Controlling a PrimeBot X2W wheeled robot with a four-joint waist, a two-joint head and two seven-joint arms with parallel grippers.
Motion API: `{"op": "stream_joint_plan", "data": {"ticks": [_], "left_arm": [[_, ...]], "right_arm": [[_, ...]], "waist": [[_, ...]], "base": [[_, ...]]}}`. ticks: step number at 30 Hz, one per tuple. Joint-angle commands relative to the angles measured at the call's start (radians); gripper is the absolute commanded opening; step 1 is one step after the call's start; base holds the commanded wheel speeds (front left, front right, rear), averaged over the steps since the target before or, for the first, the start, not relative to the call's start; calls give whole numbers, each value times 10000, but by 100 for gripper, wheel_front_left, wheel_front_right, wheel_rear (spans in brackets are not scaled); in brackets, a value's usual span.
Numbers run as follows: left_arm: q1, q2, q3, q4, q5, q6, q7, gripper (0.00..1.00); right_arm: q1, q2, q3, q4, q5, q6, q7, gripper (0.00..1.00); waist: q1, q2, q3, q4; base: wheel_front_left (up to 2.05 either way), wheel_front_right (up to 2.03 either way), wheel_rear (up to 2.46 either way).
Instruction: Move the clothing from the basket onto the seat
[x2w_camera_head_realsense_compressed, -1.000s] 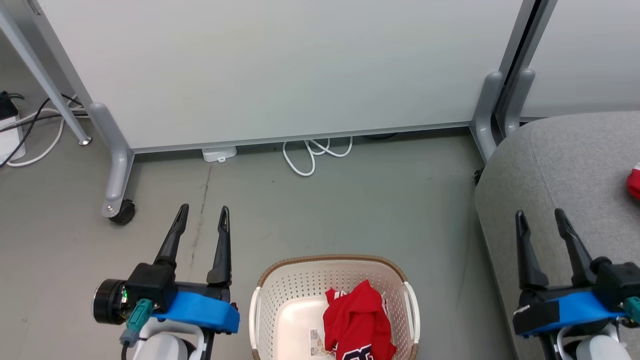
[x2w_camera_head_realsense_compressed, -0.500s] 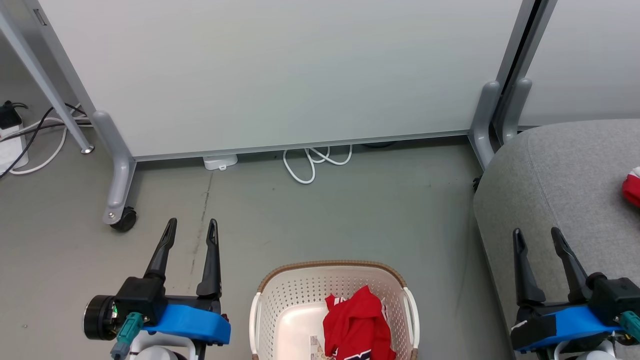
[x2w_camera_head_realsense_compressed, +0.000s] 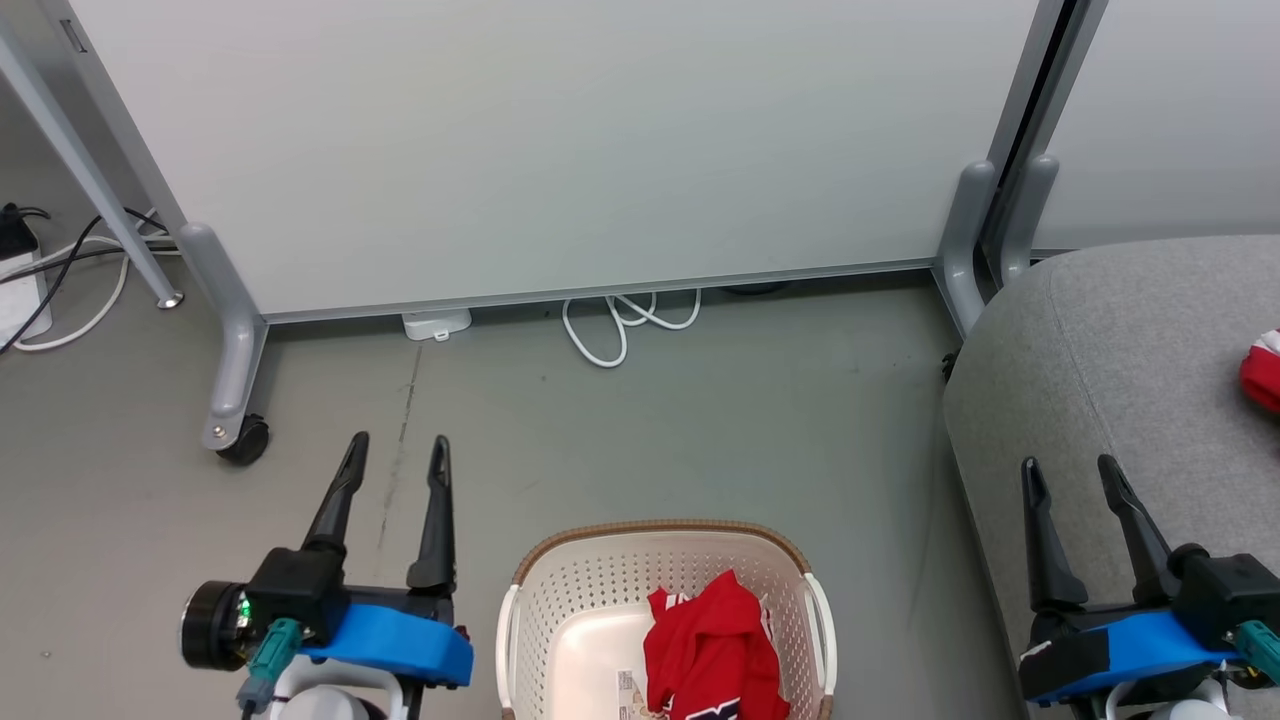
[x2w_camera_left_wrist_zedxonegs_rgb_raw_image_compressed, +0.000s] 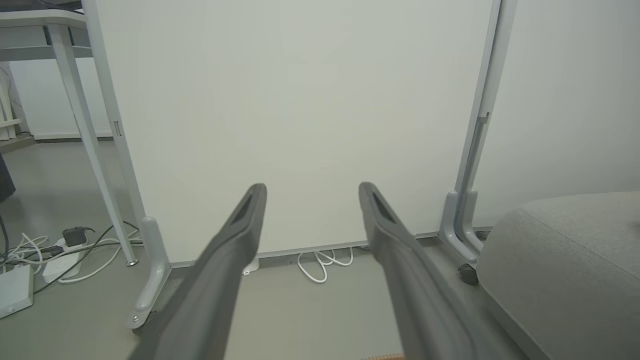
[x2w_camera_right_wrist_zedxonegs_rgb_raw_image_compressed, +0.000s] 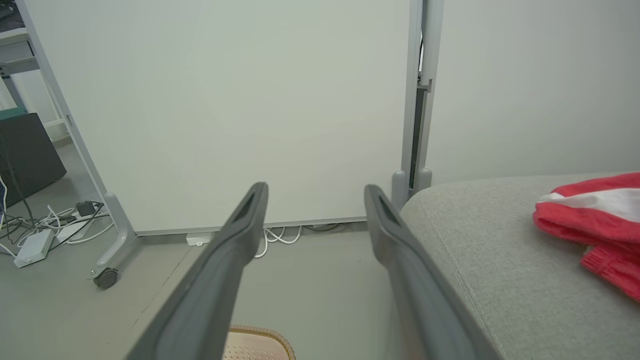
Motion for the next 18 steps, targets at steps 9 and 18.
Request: {"op": "stream_joint_plan", "data": {"ticks": [9,18], "left_arm": [[-1084,14,-863,942,-24,-181,-48,100],[-3099,499,-2580,2701,-797,-167,-46,100]], "right_arm": [[-742,-243,480,-65,87,1,1,100],[-1832,-374,789,-315,165,1,1,100]], "waist": [[0,-1,629,-607],[0,-1,2095,-1465]], "base": [[0,0,0],[0,0,0]]}}
